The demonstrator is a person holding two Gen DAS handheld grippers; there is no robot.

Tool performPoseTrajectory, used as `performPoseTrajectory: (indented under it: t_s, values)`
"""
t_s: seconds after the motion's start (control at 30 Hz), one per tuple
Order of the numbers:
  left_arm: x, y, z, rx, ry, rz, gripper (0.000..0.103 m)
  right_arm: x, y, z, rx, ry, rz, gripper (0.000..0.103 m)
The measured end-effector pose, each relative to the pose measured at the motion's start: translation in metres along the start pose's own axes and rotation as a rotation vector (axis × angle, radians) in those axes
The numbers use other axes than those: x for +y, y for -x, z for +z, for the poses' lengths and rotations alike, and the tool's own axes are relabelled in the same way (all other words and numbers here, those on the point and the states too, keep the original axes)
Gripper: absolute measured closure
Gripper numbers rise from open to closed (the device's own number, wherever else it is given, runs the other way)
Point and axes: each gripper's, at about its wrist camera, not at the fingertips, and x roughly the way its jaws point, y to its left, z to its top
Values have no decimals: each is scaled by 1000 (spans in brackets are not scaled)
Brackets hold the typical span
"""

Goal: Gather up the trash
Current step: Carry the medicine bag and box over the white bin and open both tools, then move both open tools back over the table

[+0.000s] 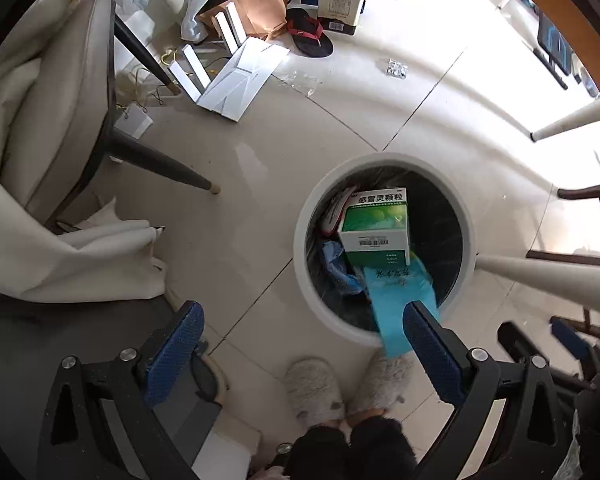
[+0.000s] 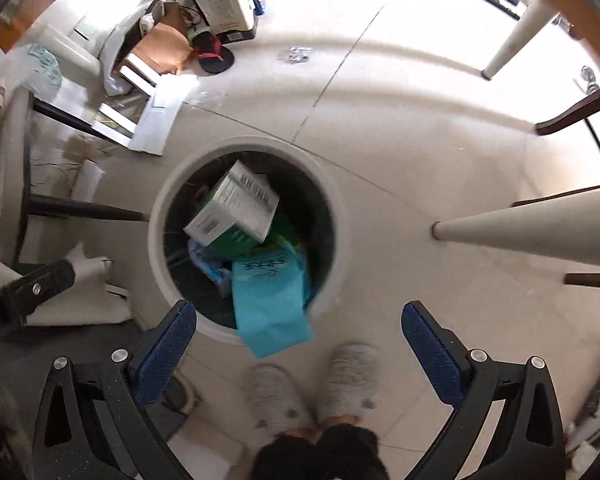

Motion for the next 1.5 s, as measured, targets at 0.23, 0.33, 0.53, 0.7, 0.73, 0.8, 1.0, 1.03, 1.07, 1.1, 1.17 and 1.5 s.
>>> performPoseTrajectory:
  t_s: [0.23,0.33,0.53,0.7,0.73,0.8,1.0,1.03,1.07,1.1,1.17,1.5]
  values:
    - [2,14,-13,10,-25,32,1,-8,17,-4,5,-8,-24,0]
    - [2,26,-19,7,-23,39,1,-9,28,-10,2,-4,-25,0]
    - [2,63,-32,2,-28,34,1,-7,69,-21,-10,4,-12,0]
    - [-1,106,-46,-8,-36,17,1,-3,114,-29,-29,19,-6,0]
    - [-1,115,-48,-10,-39,16,1,-2,125,-30,-32,21,-4,0]
    - [-1,134,-53,-7,-43,10,1,0,148,-34,-36,24,-4,0]
    - [0,203,-66,-22,-63,18,1,2,224,-41,-46,24,6,0]
    - [0,213,-67,-28,-65,21,1,2,237,-42,-46,21,14,0]
    - [1,225,-68,-35,-66,25,1,3,250,-43,-49,19,21,0]
    - [2,236,-69,-41,-65,27,1,3,262,-43,-52,21,24,0]
    - [4,259,-69,-55,-62,26,1,5,289,-43,-59,24,37,0]
    - [-5,352,-31,-133,-15,70,1,0,396,8,-68,1,188,0]
